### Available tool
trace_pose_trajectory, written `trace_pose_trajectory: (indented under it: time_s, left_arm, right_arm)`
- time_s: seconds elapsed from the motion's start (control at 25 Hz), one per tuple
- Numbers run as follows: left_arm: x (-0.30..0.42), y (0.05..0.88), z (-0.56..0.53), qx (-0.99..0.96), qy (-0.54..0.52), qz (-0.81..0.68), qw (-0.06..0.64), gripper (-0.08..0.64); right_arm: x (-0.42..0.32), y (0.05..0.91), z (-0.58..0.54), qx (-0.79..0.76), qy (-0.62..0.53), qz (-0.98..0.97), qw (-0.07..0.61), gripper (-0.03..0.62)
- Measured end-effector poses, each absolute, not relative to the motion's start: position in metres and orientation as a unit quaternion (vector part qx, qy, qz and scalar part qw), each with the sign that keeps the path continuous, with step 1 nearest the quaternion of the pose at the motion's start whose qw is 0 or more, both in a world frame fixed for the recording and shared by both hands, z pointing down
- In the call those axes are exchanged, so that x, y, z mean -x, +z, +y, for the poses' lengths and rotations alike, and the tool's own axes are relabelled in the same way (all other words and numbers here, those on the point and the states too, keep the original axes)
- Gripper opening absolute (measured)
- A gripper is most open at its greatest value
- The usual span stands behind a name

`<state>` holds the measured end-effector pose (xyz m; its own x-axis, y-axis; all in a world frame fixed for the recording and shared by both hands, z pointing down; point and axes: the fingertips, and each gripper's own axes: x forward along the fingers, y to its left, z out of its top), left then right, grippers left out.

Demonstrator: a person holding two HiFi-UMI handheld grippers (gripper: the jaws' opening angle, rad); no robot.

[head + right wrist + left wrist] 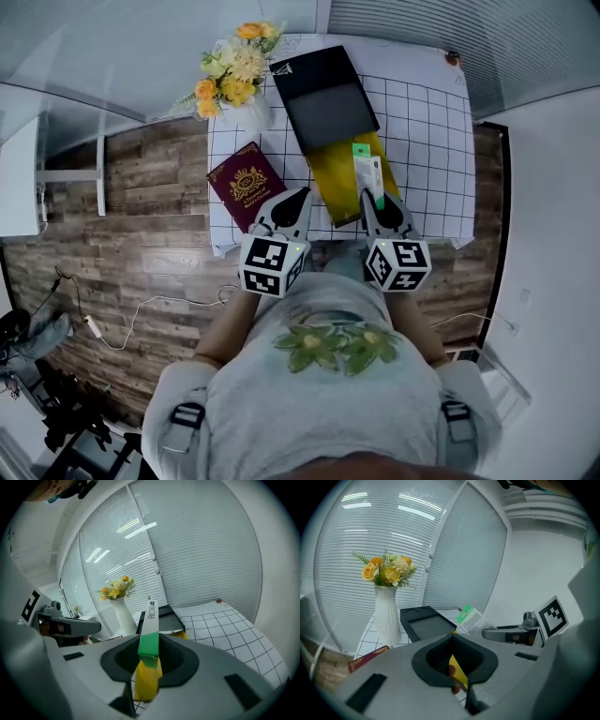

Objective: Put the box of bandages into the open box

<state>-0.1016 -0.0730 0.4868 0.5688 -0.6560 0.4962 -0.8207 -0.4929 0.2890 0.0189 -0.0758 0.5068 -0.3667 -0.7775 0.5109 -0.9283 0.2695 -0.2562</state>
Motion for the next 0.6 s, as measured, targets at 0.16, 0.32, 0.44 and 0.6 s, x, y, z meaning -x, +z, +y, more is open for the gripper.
trace_pose_trajectory:
  time_s: [0.16, 0.32, 0.44, 0.6]
  left_arm:
    - [0.105, 0.493, -0.072, -0.851, 0.168, -0.427, 0.257, 0.008]
    - [0.107, 0.498, -0.07, -0.855, 0.173, -0.418, 0.256, 0.008]
    - [0.109, 0.5, -0.068, -0.856, 0.176, -0.414, 0.255, 0.008]
    - [0.11, 0.5, -0.067, -0.856, 0.175, -0.414, 0.254, 0.008]
  right_arm:
    - [-0.017, 0.515, -0.077, -0.555, 0.264, -0.775, 0.146, 0.083]
    - [-0.013, 0.526, -0.076, -0.561, 0.266, -0.769, 0.153, 0.083]
    - [-0.011, 0.532, -0.074, -0.565, 0.269, -0.764, 0.157, 0.083]
    - [-0.013, 0.54, -0.073, -0.567, 0.271, -0.76, 0.163, 0.084]
